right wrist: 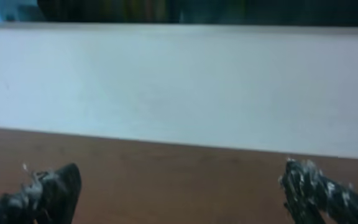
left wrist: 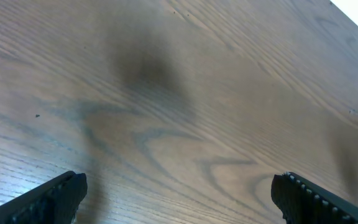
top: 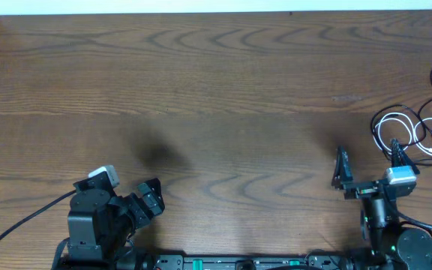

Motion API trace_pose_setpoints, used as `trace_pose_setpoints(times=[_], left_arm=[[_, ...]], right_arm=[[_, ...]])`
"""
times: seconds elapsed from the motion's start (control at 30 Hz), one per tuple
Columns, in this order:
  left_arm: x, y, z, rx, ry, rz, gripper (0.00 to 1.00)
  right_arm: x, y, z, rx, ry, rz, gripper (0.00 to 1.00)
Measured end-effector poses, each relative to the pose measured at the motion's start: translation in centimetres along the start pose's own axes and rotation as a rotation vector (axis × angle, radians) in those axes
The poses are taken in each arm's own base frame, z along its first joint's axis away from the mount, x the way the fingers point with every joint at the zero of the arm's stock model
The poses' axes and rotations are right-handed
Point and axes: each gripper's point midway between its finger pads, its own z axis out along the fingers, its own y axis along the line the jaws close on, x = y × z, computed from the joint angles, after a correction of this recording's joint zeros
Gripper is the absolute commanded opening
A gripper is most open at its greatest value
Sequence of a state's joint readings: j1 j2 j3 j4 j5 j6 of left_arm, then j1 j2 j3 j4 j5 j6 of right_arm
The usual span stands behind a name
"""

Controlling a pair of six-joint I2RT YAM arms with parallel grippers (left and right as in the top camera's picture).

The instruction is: Untangle cables

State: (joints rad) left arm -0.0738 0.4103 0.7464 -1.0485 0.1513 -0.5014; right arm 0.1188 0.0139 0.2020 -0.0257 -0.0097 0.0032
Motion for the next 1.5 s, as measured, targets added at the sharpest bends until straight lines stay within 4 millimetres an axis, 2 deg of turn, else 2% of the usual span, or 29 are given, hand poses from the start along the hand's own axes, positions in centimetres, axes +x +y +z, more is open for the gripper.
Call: trace_pose_setpoints(times=[0.27, 0.5, 0.6, 0.7, 1.5], left_arm=[[0.0, 0.0, 0.0, 0.0, 0.0, 0.0, 1.0], [0.0, 0.0, 0.0, 0.0, 0.0, 0.0, 0.99], [0.0, 0.0, 0.0, 0.0, -0.001, 0.0, 1.0], [0.0, 0.0, 0.0, 0.0, 0.0, 0.0, 0.99], [0.0, 0.0, 0.0, 0.0, 0.0, 0.0, 0.99]], right_arm=[[2.1, -0.1, 0.7, 0.003, -0.076, -0.002, 0.99], [4.7, -0.5, 0.8, 0.019, -0.006, -0.063, 0.99], [7.1, -0.6, 0.7, 0.021, 0.092, -0.089, 0.99], [10.5, -0.6, 0.1, 0.014, 0.233, -0.098, 0.99], [10.7, -0.6, 0.1, 0.011, 0.24, -0.115, 0.99]])
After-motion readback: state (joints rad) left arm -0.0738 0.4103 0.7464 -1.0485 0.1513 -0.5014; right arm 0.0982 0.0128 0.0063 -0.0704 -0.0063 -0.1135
